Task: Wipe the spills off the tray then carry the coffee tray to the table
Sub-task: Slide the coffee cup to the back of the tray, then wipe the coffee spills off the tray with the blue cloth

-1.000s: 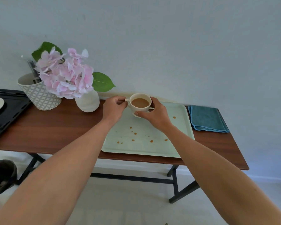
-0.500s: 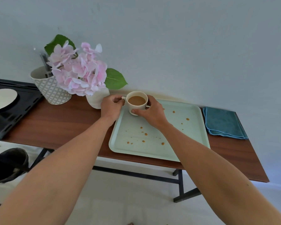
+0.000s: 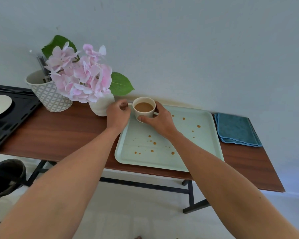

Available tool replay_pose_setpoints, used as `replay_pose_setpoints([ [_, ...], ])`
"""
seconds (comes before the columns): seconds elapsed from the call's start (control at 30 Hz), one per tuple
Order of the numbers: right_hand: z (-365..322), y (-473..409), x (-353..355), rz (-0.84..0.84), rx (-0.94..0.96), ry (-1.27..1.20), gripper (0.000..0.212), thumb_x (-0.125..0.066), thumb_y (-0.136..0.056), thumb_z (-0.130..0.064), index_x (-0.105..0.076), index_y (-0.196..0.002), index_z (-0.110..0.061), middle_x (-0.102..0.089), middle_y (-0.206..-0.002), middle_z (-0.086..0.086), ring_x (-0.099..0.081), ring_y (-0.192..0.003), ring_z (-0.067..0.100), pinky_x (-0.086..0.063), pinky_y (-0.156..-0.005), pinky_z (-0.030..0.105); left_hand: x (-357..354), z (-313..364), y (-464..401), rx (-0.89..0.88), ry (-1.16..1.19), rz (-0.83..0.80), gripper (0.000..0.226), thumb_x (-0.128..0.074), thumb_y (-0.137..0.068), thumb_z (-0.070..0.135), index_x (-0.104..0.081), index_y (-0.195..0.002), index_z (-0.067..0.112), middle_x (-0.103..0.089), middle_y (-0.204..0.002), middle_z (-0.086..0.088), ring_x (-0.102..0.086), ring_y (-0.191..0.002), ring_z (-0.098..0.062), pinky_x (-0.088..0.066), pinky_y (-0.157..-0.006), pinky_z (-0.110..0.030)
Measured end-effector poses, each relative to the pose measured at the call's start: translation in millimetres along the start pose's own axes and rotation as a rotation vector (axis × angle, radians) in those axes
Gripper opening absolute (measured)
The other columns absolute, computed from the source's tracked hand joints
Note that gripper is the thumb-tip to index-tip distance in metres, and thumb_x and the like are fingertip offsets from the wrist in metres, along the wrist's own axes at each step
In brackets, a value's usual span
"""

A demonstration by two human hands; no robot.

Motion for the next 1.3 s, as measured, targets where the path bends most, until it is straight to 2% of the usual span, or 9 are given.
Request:
replay_pose_setpoints([
  [0.03, 0, 2, 2, -0.006, 0.005, 0.027, 0.067, -0.081, -0.069, -0.064, -0.056, -0.124, -0.034, -0.067, -0.115, -0.015, -0.062, -0.108, 0.004, -0.055, -0.093, 0.037, 1, 4, 3, -0.026, -0.005, 0.007, 0.034, -0.059, -0.091, 0.013, -0.070, -0.122, 0.011, -0.072, -0.100, 0.006, -0.064, -0.088, 0.000, -0.045, -0.080, -0.007],
  [0.1, -1, 7, 9, 0.003, 0.016, 0.072, 0.069, -0.067, -0.080, -0.067, -0.051, -0.135, -0.027, -0.062, -0.133, -0.004, -0.057, -0.122, 0.014, -0.049, -0.103, 0.040, 4, 14, 9, -0.110, -0.056, 0.025, 0.036, -0.053, -0.091, 0.023, -0.068, -0.123, 0.014, -0.069, -0.095, 0.006, -0.062, -0.087, -0.007, -0.050, -0.085, -0.022],
  [0.17, -1, 14, 22, 0.050, 0.023, 0.141, 0.079, -0.052, -0.091, -0.066, -0.037, -0.154, -0.022, -0.049, -0.153, 0.001, -0.046, -0.138, 0.018, -0.041, -0.112, 0.040, 5, 23, 13, -0.249, -0.175, 0.040, 0.042, -0.050, -0.096, 0.031, -0.062, -0.132, 0.015, -0.070, -0.116, -0.004, -0.061, -0.108, -0.022, -0.048, -0.097, -0.040],
  [0.23, -1, 21, 38, 0.122, 0.029, 0.219, 0.073, -0.041, -0.096, -0.061, -0.035, -0.157, -0.022, -0.042, -0.159, -0.001, -0.039, -0.145, 0.017, -0.036, -0.114, 0.040, 2, 32, 17, -0.375, -0.340, 0.025, 0.053, -0.048, -0.100, 0.041, -0.054, -0.143, 0.013, -0.062, -0.139, -0.007, -0.053, -0.128, -0.029, -0.041, -0.108, -0.046],
  [0.4, 7, 39, 87, 0.268, 0.040, 0.382, 0.060, -0.039, -0.102, -0.047, -0.045, -0.153, -0.017, -0.041, -0.160, 0.002, -0.030, -0.150, 0.016, -0.027, -0.120, 0.038, -25, 59, 23, -0.503, -0.644, -0.170, 0.071, -0.035, -0.102, 0.056, -0.034, -0.157, 0.011, -0.029, -0.166, -0.009, -0.022, -0.155, -0.025, -0.018, -0.124, -0.045],
  [0.63, 42, 73, 175, 0.394, -0.069, 0.512, 0.054, -0.039, -0.103, -0.040, -0.048, -0.150, -0.016, -0.045, -0.157, 0.003, -0.033, -0.148, 0.018, -0.037, -0.113, 0.044, -102, 107, 48, -0.607, -0.744, -0.450, 0.073, -0.025, -0.105, 0.053, -0.011, -0.163, 0.011, -0.004, -0.172, -0.007, 0.000, -0.158, -0.020, -0.003, -0.127, -0.039],
  [0.87, 79, 103, 256, 0.431, -0.152, 0.564, 0.052, -0.045, -0.105, -0.034, -0.045, -0.152, -0.013, -0.045, -0.157, 0.006, -0.036, -0.146, 0.023, -0.032, -0.115, 0.037, -180, 147, 87, -0.625, -0.744, -0.522, 0.073, -0.027, -0.105, 0.053, -0.011, -0.163, 0.011, -0.006, -0.172, -0.007, -0.002, -0.158, -0.021, -0.004, -0.127, -0.039],
  [1.13, 114, 104, 304, 0.368, -0.180, 0.578, 0.052, -0.045, -0.104, -0.031, -0.045, -0.152, -0.011, -0.049, -0.153, 0.007, -0.041, -0.141, 0.028, -0.039, -0.110, 0.042, -247, 166, 107, -0.578, -0.741, -0.572, 0.068, -0.035, -0.106, 0.046, -0.019, -0.162, 0.011, -0.014, -0.171, -0.008, -0.009, -0.158, -0.023, -0.010, -0.127, -0.040],
  [1.3, 138, 86, 314, 0.298, -0.178, 0.607, 0.034, -0.047, -0.101, -0.023, -0.060, -0.129, -0.009, -0.064, -0.126, 0.009, -0.053, -0.122, 0.034, -0.048, -0.093, 0.043, -279, 167, 107, -0.507, -0.729, -0.563, 0.060, -0.042, -0.105, 0.040, -0.033, -0.157, 0.011, -0.031, -0.165, -0.009, -0.027, -0.152, -0.026, -0.022, -0.122, -0.042],
])
Point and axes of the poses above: each hand's wrist, its own y-axis away from the middle knuckle, its own x-axis out of the back of the hand, z = x × y, the point moved 2 cm from there along -y, towards the middle knuckle
